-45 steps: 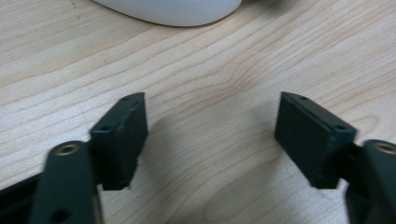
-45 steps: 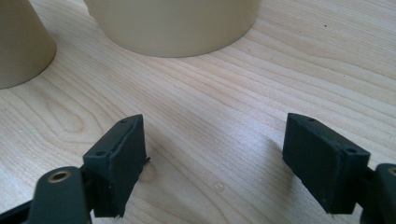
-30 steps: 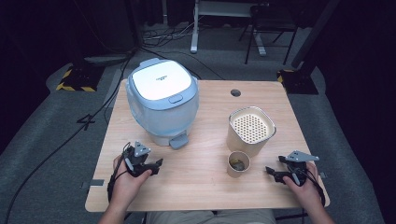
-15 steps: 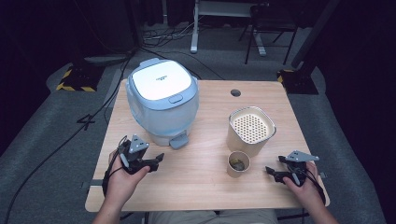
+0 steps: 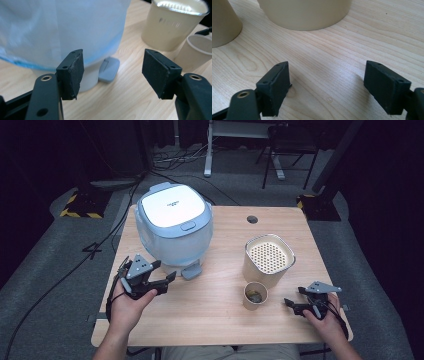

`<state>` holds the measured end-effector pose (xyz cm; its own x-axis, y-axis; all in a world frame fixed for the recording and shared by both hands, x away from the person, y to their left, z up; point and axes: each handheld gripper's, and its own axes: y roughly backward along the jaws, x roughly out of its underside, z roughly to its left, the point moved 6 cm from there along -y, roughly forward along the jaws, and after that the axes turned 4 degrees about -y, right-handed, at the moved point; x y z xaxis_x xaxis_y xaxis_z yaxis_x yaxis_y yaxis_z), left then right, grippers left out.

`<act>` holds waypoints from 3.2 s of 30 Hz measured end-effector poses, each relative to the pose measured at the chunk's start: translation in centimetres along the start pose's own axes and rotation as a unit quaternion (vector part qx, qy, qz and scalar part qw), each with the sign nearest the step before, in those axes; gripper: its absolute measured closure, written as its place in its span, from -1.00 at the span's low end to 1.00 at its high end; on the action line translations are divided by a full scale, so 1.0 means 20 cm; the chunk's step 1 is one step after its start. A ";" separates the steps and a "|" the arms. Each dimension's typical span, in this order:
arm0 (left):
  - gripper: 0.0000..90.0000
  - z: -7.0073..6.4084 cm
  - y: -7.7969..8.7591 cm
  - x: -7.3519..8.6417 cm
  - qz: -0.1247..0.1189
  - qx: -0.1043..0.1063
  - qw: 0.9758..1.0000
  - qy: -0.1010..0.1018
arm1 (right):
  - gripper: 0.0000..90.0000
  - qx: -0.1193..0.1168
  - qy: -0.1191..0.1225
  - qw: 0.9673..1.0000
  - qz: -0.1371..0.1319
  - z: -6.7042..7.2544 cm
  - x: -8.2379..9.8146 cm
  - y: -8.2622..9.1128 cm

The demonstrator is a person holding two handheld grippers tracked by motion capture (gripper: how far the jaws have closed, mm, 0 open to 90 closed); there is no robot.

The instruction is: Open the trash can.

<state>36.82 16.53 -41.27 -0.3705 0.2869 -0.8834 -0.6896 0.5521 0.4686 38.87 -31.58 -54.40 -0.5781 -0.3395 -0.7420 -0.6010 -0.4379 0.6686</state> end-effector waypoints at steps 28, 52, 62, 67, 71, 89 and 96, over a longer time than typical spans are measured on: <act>0.93 0.02 0.06 -0.50 -0.071 0.159 0.982 -0.077 | -0.54 0.001 0.002 1.000 0.001 0.00 0.00 -0.01; 1.00 0.09 -0.14 -0.67 -0.019 0.094 0.991 -0.088 | -0.54 0.001 0.002 1.000 0.001 0.00 0.00 -0.01; 1.00 0.09 -0.17 -0.67 0.000 0.047 0.992 -0.113 | -0.54 0.001 0.002 1.000 0.001 0.00 0.00 -0.01; 1.00 0.07 -0.17 -0.68 0.023 0.031 0.990 -0.133 | -0.54 0.001 0.002 1.000 0.001 0.00 0.00 -0.01; 1.00 0.07 -0.18 -0.68 0.026 0.033 0.991 -0.130 | -0.54 0.001 0.001 1.000 0.001 0.00 0.00 -0.01; 0.05 -0.05 -0.04 -0.61 -0.052 0.145 0.982 -0.107 | -0.54 0.000 0.001 1.000 0.001 0.00 0.00 -0.01; -0.04 -0.12 0.01 -0.50 -0.063 0.169 0.976 -0.119 | -0.54 0.001 0.001 1.000 0.001 0.00 0.00 -0.01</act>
<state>38.88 11.93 -32.36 -0.1140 0.3521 -0.9290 -0.4607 0.8098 0.3634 38.98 -31.50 -54.41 -0.5781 -0.3425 -0.7406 -0.6003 -0.4363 0.6703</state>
